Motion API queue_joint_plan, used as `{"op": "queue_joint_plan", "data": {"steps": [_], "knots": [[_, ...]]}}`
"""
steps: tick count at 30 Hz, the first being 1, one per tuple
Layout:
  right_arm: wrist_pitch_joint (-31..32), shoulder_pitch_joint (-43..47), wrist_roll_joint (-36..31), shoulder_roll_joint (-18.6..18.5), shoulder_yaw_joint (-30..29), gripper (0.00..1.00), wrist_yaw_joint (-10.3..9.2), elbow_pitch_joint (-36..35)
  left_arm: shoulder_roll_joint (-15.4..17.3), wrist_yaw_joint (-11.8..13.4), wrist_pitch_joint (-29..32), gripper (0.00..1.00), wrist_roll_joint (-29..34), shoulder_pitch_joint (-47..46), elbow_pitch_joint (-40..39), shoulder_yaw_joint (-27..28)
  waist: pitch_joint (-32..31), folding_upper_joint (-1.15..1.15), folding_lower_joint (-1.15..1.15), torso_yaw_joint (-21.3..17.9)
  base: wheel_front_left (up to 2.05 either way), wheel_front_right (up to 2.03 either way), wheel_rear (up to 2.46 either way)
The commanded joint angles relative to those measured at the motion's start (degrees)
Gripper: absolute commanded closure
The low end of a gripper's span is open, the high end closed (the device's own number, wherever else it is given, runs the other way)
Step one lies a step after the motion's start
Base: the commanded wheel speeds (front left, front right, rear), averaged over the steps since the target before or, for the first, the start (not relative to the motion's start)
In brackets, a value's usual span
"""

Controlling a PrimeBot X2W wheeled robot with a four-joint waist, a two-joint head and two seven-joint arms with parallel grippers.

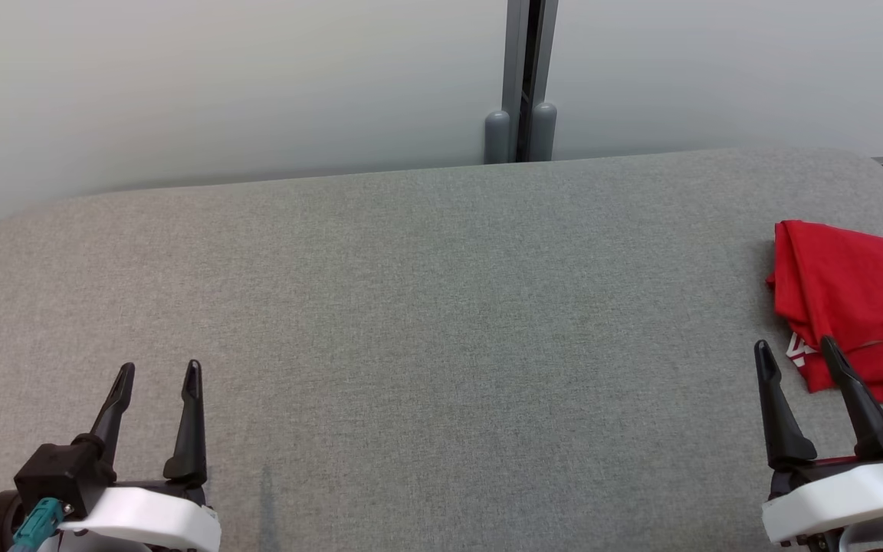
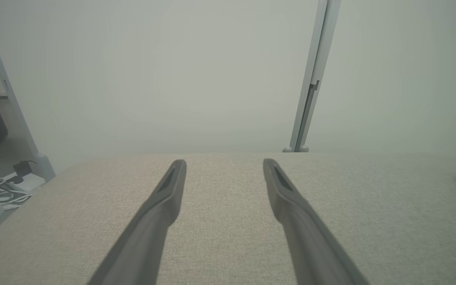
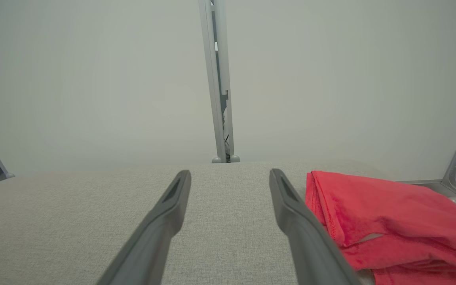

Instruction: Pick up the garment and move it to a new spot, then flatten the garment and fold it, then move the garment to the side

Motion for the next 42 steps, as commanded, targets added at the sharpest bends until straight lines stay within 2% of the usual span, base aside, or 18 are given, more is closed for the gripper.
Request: {"op": "queue_joint_plan", "data": {"steps": [1,26,27,31,42], "knots": [[-0.3,-0.3,0.2,-0.1,-0.2,0.00,-0.02,-0.2,0.4,0.3,-0.3,0.00,-0.5,-0.9,0.2,0.1,0.0,0.00,0.00,0.0,0.00,0.00,0.00],[-0.8,0.1,0.9,-0.1,-0.4,0.00,-0.02,0.3,1.0,0.9,-0.3,0.00,-0.9,-0.9,0.5,-0.4,-0.5,0.00,0.00,0.4,0.00,0.00,0.00],[-0.4,0.0,0.6,0.0,-0.1,1.00,0.00,0.4,0.6,0.6,-0.2,1.00,-0.9,-0.2,0.5,-0.5,-0.5,0.00,0.00,0.4,0.00,0.00,0.00],[0.1,0.0,1.7,0.3,-0.3,1.00,0.00,2.0,-0.4,0.4,-0.1,1.00,-1.9,0.5,1.3,-0.9,-0.5,0.00,0.00,0.4,0.00,0.00,0.00],[5.1,-3.5,12.8,-0.3,-4.3,1.00,0.00,6.8,-2.6,-2.4,-0.8,1.00,-12.2,-1.7,3.8,-1.1,-0.5,0.00,0.00,0.5,0.00,0.00,0.00]]}}
